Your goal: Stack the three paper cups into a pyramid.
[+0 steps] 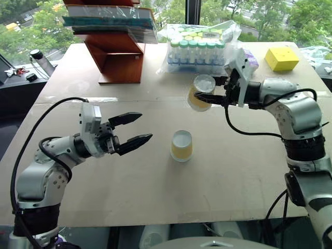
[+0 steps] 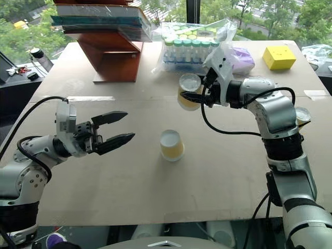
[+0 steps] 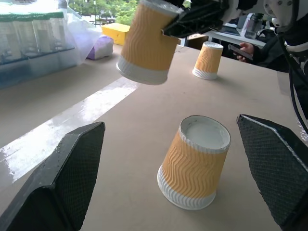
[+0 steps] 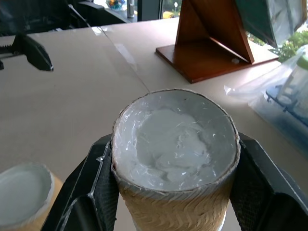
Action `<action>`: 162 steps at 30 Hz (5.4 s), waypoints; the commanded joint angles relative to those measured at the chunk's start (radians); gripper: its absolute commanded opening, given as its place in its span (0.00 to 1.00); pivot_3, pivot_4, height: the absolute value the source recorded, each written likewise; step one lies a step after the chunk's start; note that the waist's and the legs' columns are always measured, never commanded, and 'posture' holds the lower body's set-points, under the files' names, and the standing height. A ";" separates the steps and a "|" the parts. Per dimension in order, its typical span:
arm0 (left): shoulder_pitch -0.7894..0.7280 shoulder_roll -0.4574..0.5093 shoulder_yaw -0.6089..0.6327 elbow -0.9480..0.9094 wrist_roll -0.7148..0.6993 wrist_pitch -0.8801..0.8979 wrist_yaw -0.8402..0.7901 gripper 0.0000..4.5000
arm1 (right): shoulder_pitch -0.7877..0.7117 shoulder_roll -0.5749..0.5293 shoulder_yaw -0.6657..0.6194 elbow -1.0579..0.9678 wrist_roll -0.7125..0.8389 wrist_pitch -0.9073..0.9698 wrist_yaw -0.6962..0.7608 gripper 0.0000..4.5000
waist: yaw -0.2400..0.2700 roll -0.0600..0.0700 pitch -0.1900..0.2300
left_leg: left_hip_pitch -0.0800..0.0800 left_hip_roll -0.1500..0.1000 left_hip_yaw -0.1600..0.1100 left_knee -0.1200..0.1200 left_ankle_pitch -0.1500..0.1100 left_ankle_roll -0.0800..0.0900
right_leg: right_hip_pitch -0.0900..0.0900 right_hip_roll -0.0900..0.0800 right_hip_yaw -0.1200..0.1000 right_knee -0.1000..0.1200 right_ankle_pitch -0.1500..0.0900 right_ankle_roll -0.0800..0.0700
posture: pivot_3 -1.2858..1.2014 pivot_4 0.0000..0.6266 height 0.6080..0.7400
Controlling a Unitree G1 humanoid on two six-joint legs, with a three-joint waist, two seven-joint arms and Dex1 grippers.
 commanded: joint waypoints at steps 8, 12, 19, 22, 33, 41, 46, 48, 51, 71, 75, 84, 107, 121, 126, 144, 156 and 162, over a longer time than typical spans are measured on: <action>-0.030 0.068 0.001 0.088 -0.014 -0.041 -0.167 1.00 | 0.374 -0.104 -0.134 -0.477 0.135 0.142 -0.134 0.50 | -0.004 0.000 0.000 | 0.002 0.000 0.001 0.001 0.000 0.000 | 0.001 0.003 0.001 0.002 0.000 0.000 | 0.52 0.24 1.00; -0.042 0.101 0.004 0.130 -0.041 -0.010 -0.231 1.00 | 0.436 -0.096 -0.088 -0.515 0.127 0.103 -0.174 0.50 | -0.003 0.000 0.000 | 0.002 0.000 0.001 0.002 0.000 0.000 | 0.002 0.003 0.001 0.002 0.000 0.000 | 0.52 0.24 1.00; -0.063 0.124 -0.001 0.152 -0.038 0.019 -0.251 1.00 | 0.496 -0.064 -0.004 -0.525 0.113 0.035 -0.218 0.50 | 0.000 -0.001 0.000 | 0.002 0.000 0.000 0.003 0.000 0.000 | 0.002 0.003 0.001 0.002 0.000 0.000 | 0.52 0.24 1.00; -0.072 0.121 -0.005 0.129 -0.042 0.041 -0.236 1.00 | 0.509 -0.057 0.023 -0.518 0.103 0.012 -0.229 0.50 | 0.000 -0.001 0.000 | 0.002 0.000 0.000 0.003 0.000 0.000 | 0.002 0.003 0.000 0.002 0.000 0.000 | 0.52 0.24 1.00; -0.121 0.104 -0.028 -0.016 -0.090 0.168 -0.095 1.00 | 0.543 -0.043 0.110 -0.466 0.026 -0.081 -0.267 0.50 | -0.002 -0.001 0.000 | 0.002 0.000 0.000 0.003 0.000 0.000 | 0.002 0.003 0.001 0.002 0.000 0.000 | 0.52 0.24 1.00; -0.117 0.110 -0.015 -0.023 -0.103 0.185 -0.084 1.00 | 0.552 -0.031 0.126 -0.438 0.008 -0.112 -0.266 0.50 | 0.000 -0.001 0.000 | 0.002 0.000 0.000 0.003 0.000 0.000 | 0.002 0.003 0.001 0.003 0.000 0.000 | 0.52 0.24 1.00; -0.091 0.150 0.004 -0.005 -0.110 0.186 -0.145 1.00 | 0.541 -0.027 0.124 -0.425 0.008 -0.111 -0.258 0.50 | -0.001 -0.001 0.000 | 0.002 0.000 0.000 0.003 0.000 0.000 | 0.002 0.003 0.001 0.003 0.000 0.000 | 0.52 0.24 1.00; -0.085 0.163 0.003 0.002 -0.110 0.181 -0.174 1.00 | 0.536 -0.027 0.123 -0.424 0.013 -0.104 -0.255 0.50 | 0.000 -0.001 0.000 | 0.002 0.000 0.000 0.003 0.000 0.000 | 0.002 0.003 0.001 0.003 0.000 0.000 | 0.52 0.24 1.00; -0.081 0.171 0.005 0.017 -0.108 0.173 -0.199 1.00 | 0.529 -0.027 0.122 -0.425 0.020 -0.092 -0.251 0.50 | 0.000 -0.001 0.000 | 0.002 0.000 0.000 0.003 0.000 0.000 | 0.002 0.003 0.001 0.003 0.000 0.000 | 0.52 0.24 1.00; -0.085 0.179 0.004 0.022 -0.089 0.142 -0.206 1.00 | 0.500 0.001 0.136 -0.419 0.043 -0.032 -0.258 0.50 | 0.000 -0.001 0.000 | 0.002 0.000 0.000 0.003 0.000 0.000 | 0.002 0.003 0.001 0.003 0.000 0.000 | 0.52 0.24 1.00; -0.097 0.182 -0.002 0.045 -0.082 0.136 -0.217 1.00 | 0.498 -0.002 0.140 -0.416 0.043 -0.025 -0.256 0.98 | 0.000 -0.001 0.000 | 0.002 0.000 0.000 0.003 0.000 0.000 | 0.002 0.003 0.001 0.003 0.000 0.000 | 0.52 0.24 1.00; -0.097 0.173 -0.012 0.067 -0.077 0.117 -0.242 1.00 | 0.498 -0.020 -0.071 -0.521 0.178 -0.010 -0.260 0.98 | 0.001 -0.001 0.000 | 0.002 0.000 0.000 0.003 0.000 0.000 | 0.002 0.003 0.001 0.003 0.000 0.000 | 0.52 0.24 1.00; -0.189 0.119 -0.055 0.001 -0.134 0.163 -0.207 1.00 | 0.606 0.003 -0.594 -0.232 -0.052 0.009 -0.737 0.98 | -0.009 -0.004 -0.002 | 0.005 0.000 0.010 0.004 0.000 0.000 | 0.004 0.005 0.006 0.004 0.000 0.000 | 0.52 0.24 1.00; -0.143 0.137 -0.020 0.012 -0.128 0.121 -0.264 1.00 | 0.511 0.043 -0.571 0.026 -0.075 -0.121 -0.749 0.98 | -0.015 -0.004 -0.002 | 0.005 0.000 0.011 0.004 0.000 0.000 | 0.004 0.005 0.006 0.004 0.000 0.000 | 0.52 0.24 1.00; -0.084 0.144 -0.001 0.013 -0.118 0.095 -0.285 1.00 | 0.481 0.035 -0.550 0.106 -0.082 -0.172 -0.733 0.98 | -0.019 -0.003 -0.002 | 0.005 0.000 0.012 0.004 0.000 0.000 | 0.004 0.005 0.007 0.004 0.000 0.000 | 0.52 0.24 1.00; -0.033 0.135 0.041 0.068 -0.091 0.041 -0.268 1.00 | 0.517 -0.049 -0.458 -0.170 0.131 -0.206 -0.420 0.44 | -0.025 -0.002 -0.001 | 0.006 0.003 0.012 0.003 0.000 0.000 | 0.003 0.005 0.007 0.004 0.000 0.000 | 0.52 0.24 1.00; 0.047 0.140 0.099 0.117 -0.020 -0.042 -0.250 1.00 | 0.134 -0.104 -0.198 -0.413 0.617 0.195 -0.363 0.44 | -0.012 -0.002 -0.001 | 0.004 0.003 0.003 0.003 0.000 0.000 | 0.003 0.004 0.004 0.003 0.000 0.000 | 0.52 0.24 1.00; 0.032 0.133 0.125 0.168 -0.078 -0.006 -0.277 1.00 | 0.113 -0.132 -0.098 -0.423 0.590 0.207 -0.347 0.44 | 0.001 -0.002 -0.001 | 0.003 0.002 0.002 0.004 0.000 0.000 | 0.003 0.003 0.002 0.002 0.000 0.000 | 0.52 0.24 1.00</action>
